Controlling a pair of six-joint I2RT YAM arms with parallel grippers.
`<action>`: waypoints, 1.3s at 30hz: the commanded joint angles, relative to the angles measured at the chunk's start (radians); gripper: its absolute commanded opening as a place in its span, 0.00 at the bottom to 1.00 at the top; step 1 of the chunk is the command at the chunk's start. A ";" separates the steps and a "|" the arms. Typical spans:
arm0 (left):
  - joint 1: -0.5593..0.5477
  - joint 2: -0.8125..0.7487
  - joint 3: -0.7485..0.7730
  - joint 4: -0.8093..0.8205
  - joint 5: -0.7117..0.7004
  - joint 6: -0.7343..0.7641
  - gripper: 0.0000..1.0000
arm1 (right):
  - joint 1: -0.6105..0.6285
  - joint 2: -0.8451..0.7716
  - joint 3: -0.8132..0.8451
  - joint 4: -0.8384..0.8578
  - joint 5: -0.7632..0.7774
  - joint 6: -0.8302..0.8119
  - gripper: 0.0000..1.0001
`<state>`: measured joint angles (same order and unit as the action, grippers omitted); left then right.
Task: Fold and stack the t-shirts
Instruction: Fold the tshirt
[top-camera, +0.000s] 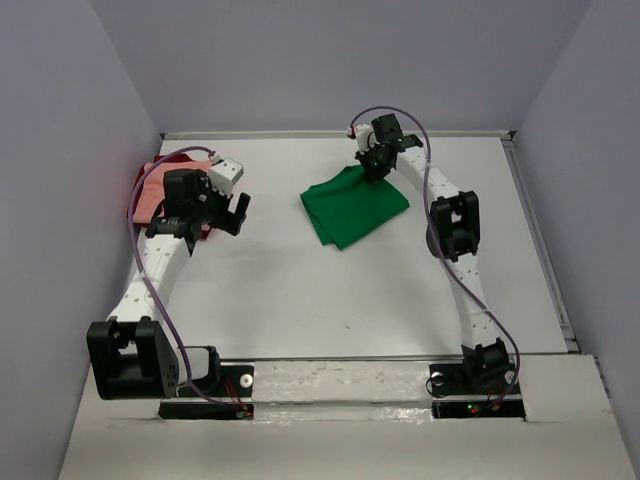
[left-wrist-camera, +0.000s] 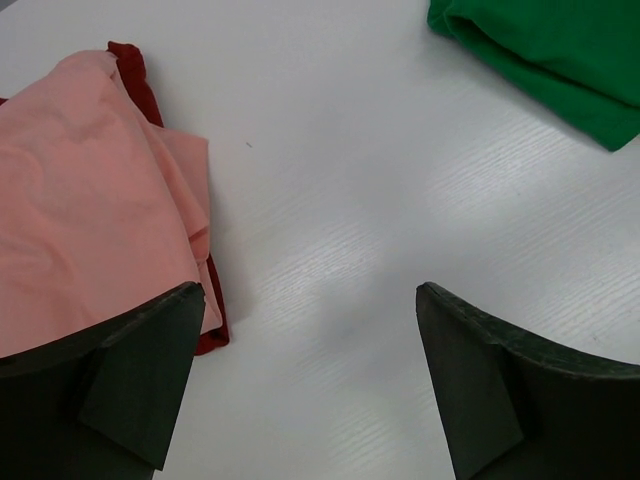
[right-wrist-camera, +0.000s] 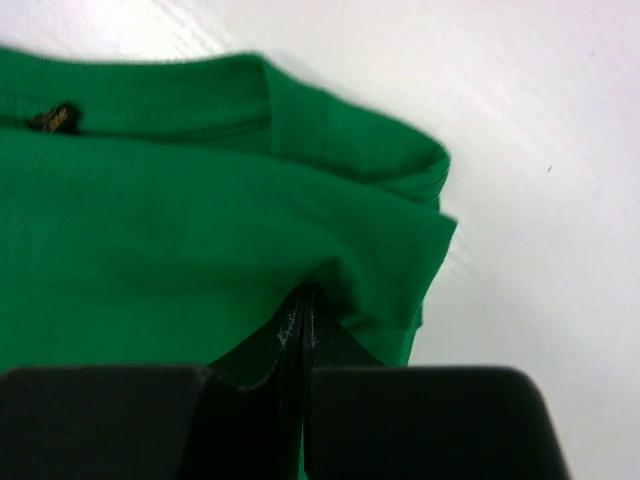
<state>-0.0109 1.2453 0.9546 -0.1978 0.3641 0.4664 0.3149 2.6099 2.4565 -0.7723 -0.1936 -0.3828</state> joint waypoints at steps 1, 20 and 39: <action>0.054 -0.047 -0.030 0.046 0.152 -0.053 0.99 | 0.009 -0.209 -0.091 0.056 0.008 -0.019 0.00; 0.163 -0.274 -0.323 0.439 0.521 -0.434 0.99 | 0.053 -0.473 -0.520 -0.074 0.017 0.012 0.00; 0.164 -0.300 -0.295 0.363 0.470 -0.347 0.99 | 0.053 -0.317 -0.571 -0.033 0.118 -0.027 0.00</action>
<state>0.1463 0.9531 0.6243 0.1513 0.8288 0.1005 0.3679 2.2757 1.9141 -0.8238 -0.0967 -0.3954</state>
